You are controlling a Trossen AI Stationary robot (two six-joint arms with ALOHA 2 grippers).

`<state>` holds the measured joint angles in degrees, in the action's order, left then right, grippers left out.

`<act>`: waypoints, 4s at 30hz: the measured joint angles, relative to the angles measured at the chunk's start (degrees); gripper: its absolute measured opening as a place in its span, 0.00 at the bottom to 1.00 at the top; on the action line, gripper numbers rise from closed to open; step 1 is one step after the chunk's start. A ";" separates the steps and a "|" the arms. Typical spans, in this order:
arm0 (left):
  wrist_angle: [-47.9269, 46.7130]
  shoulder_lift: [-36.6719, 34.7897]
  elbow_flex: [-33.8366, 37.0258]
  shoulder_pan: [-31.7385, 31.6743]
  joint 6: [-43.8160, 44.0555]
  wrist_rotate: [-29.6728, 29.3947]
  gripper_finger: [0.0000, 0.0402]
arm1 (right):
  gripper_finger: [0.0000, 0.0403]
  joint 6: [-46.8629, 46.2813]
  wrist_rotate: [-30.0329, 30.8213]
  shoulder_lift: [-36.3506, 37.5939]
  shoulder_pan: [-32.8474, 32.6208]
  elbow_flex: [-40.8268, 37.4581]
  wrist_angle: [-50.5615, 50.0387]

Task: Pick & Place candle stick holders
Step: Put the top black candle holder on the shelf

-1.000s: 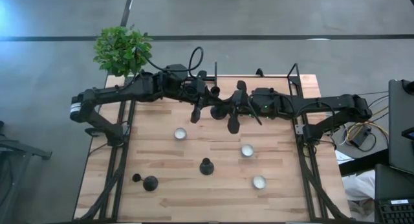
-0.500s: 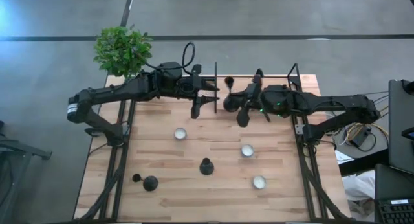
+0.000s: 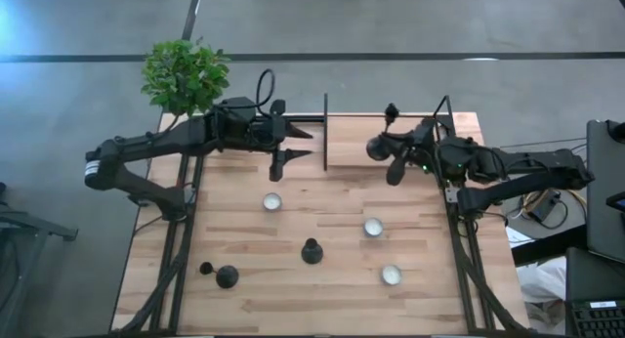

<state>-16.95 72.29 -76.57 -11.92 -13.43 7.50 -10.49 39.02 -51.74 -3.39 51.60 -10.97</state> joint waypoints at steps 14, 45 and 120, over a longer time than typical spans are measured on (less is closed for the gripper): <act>12.39 -13.84 19.77 -0.56 2.55 -8.78 0.45 | 0.02 2.10 16.86 5.98 -5.93 -6.61 4.32; 30.82 -26.51 47.99 -1.53 2.89 -13.45 0.45 | 0.03 -22.94 36.07 4.85 -7.90 -6.12 -23.66; 33.60 -26.46 53.48 -1.55 5.05 -13.36 0.45 | 0.03 3.19 2.42 -27.78 38.73 -41.53 72.20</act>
<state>16.65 45.82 -23.09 -13.47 -8.38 -5.87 -7.30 41.44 -79.52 35.33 10.07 61.23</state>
